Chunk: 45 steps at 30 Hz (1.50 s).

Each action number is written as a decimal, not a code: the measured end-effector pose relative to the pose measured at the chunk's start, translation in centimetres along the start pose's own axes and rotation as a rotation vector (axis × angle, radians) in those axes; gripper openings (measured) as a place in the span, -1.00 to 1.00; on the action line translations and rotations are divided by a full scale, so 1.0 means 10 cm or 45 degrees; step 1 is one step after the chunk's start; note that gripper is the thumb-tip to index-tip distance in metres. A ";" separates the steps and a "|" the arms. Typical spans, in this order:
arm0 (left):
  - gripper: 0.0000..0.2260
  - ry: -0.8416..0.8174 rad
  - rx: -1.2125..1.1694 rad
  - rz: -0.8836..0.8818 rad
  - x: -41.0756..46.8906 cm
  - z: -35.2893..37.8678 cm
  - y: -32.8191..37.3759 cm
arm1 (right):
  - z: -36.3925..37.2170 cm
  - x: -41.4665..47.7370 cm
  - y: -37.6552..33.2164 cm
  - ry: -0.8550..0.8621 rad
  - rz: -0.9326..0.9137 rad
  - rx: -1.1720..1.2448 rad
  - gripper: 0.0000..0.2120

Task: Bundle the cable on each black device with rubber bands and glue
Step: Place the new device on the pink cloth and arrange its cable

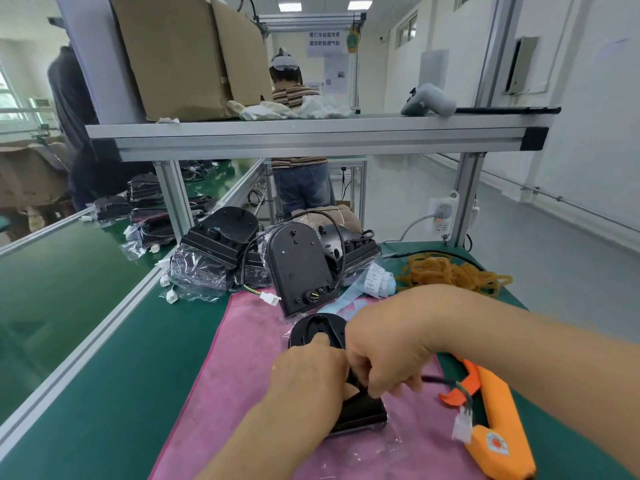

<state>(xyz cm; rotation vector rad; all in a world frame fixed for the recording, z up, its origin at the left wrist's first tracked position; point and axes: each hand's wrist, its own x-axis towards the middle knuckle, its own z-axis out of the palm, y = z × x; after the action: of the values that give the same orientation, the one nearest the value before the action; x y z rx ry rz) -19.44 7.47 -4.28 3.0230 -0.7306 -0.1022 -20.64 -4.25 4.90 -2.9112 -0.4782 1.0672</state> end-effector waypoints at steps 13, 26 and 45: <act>-0.72 -0.027 -0.081 0.106 -0.06 0.05 -0.07 | 0.06 0.22 0.13 0.277 -0.092 -0.518 -0.91; -0.71 -0.051 -0.014 0.057 -0.12 0.10 -0.01 | 0.57 0.50 0.67 0.780 -0.428 0.077 -0.90; -0.69 -0.092 -0.043 0.042 -0.14 0.05 -0.06 | 0.56 0.58 0.59 0.810 -0.465 0.038 -0.88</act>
<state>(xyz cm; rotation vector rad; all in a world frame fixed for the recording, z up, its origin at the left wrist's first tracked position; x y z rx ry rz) -20.47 8.61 -4.77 2.9877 -0.7753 -0.2218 -18.34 -8.76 -3.68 -2.7544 -0.8812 0.0902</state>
